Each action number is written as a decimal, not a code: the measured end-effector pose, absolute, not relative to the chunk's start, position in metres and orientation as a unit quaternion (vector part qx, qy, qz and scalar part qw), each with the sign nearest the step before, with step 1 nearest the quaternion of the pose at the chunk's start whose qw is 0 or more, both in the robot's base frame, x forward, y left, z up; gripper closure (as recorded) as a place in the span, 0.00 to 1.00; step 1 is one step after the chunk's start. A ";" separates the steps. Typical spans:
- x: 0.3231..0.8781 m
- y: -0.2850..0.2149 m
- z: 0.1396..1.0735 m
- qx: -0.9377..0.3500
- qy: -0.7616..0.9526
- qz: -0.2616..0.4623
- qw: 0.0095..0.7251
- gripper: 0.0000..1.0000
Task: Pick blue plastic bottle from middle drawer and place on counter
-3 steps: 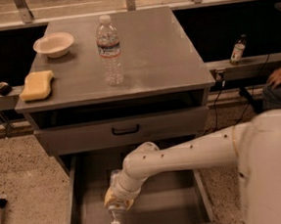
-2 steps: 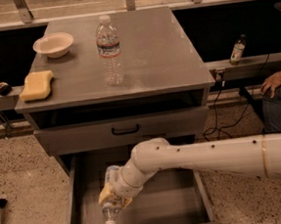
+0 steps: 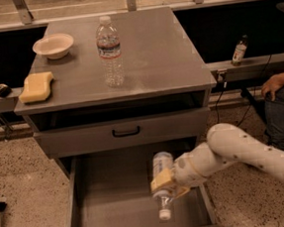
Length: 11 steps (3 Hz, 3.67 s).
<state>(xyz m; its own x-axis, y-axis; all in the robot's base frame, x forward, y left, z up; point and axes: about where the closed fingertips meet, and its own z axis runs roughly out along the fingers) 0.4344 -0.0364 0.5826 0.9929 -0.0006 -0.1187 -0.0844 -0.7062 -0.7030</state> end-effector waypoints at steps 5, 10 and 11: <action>0.449 -0.053 0.792 -0.967 -0.155 -0.067 0.192 1.00; 0.567 -0.086 0.881 -0.974 -0.033 -0.049 0.217 1.00; 0.611 -0.070 0.880 -0.972 -0.018 -0.052 0.226 1.00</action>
Offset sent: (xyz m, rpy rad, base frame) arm 0.0011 -0.0586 0.0180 -0.1055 -0.1719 0.0264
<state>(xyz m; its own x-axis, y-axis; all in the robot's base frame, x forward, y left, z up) 0.6106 -0.0704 0.8799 0.9939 0.0117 0.1097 0.0590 -0.8968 -0.4385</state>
